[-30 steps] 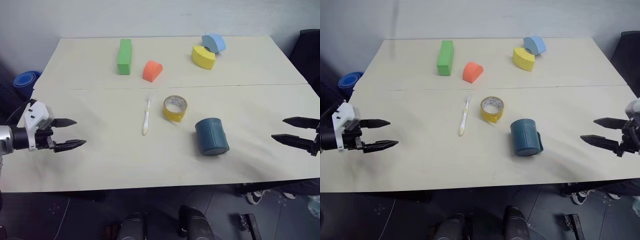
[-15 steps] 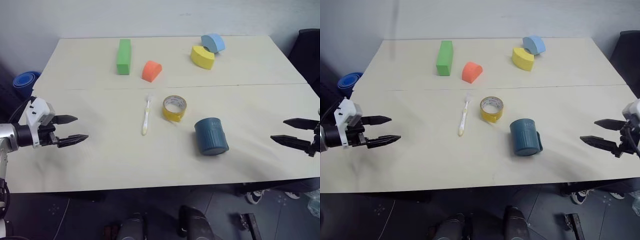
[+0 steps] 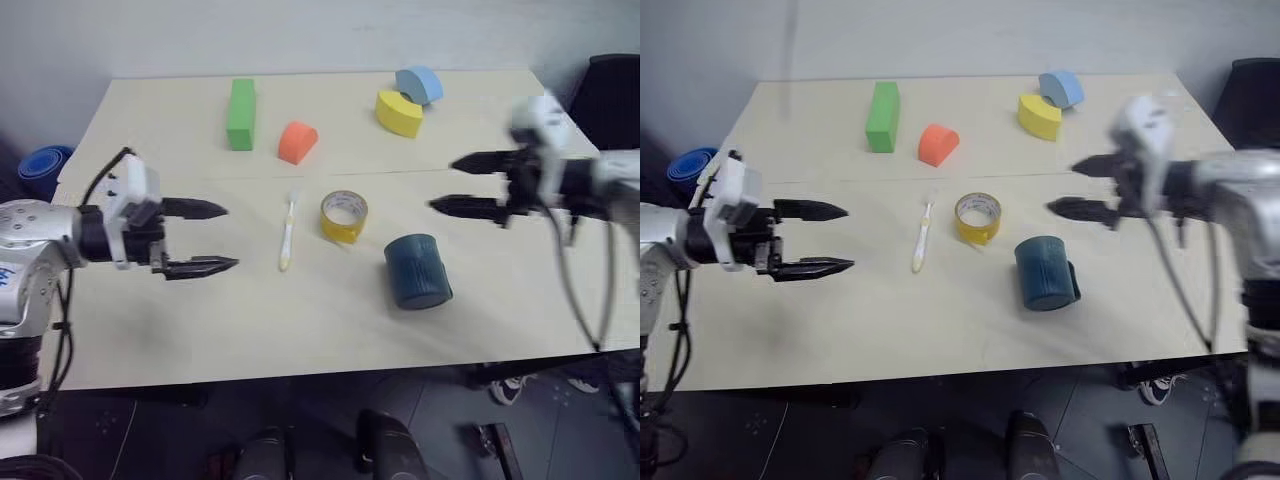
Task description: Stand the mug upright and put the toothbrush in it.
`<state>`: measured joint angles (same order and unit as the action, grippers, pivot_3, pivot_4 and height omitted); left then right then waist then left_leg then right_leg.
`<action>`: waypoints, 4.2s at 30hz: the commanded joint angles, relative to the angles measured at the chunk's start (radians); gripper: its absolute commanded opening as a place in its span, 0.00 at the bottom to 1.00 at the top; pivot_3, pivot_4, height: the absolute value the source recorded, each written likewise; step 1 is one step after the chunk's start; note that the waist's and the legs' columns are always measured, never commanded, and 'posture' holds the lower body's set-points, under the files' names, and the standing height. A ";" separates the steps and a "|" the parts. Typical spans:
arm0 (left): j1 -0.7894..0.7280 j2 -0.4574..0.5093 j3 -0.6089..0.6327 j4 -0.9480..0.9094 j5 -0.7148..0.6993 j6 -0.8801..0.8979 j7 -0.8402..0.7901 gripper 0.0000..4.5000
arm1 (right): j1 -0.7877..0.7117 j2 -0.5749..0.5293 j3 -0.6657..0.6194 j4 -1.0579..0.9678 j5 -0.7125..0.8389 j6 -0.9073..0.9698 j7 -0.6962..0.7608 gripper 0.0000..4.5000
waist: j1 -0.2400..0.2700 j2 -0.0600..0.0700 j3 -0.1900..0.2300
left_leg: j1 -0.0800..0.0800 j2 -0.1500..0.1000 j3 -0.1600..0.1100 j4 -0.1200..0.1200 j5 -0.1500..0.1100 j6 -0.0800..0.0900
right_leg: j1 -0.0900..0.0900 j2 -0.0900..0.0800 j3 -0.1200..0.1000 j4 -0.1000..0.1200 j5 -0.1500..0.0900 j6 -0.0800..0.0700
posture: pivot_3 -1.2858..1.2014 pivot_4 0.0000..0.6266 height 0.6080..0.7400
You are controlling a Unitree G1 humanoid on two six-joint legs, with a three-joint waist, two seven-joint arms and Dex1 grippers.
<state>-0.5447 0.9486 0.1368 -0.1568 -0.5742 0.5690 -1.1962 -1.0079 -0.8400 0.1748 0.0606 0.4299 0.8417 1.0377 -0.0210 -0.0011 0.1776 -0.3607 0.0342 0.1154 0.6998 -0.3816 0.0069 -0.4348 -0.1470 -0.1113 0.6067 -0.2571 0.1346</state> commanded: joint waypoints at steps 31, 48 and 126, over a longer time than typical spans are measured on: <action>-0.070 0.013 -0.006 0.025 0.040 -0.040 0.015 1.00 | -0.263 0.508 0.282 0.729 -0.513 -0.474 0.084 0.01 | -0.062 0.000 0.000 | -0.009 0.000 -0.007 0.003 0.001 0.000 | -0.007 0.000 -0.006 0.006 0.000 0.000 | 0.52 0.24 1.00; -0.177 -0.106 -0.041 -0.015 -0.065 0.067 0.024 1.00 | 0.051 -0.209 -0.230 0.164 -0.397 -0.028 0.156 0.01 | 0.005 -0.001 0.001 | -0.014 -0.001 -0.013 0.003 0.001 -0.001 | -0.006 -0.002 -0.011 0.004 0.000 0.000 | 0.52 0.24 1.00; -0.221 -0.224 -0.094 -0.080 -0.069 0.097 0.114 1.00 | 0.398 0.314 -0.274 -0.284 -0.071 0.027 -0.538 0.01 | 0.015 0.001 -0.001 | -0.010 -0.002 -0.016 0.015 0.000 0.001 | 0.006 0.000 -0.007 0.001 0.000 0.000 | 0.52 0.24 1.00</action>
<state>-0.7711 0.7208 0.0020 -0.1984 -0.6248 0.6592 -1.1067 -0.6048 -0.5522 -0.1164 -0.2076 0.4003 1.0209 0.5294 -0.0055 -0.0004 0.1762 -0.3705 0.0322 0.0991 0.7144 -0.3818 0.0082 -0.4292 -0.1474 -0.1185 0.6075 -0.2570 0.1349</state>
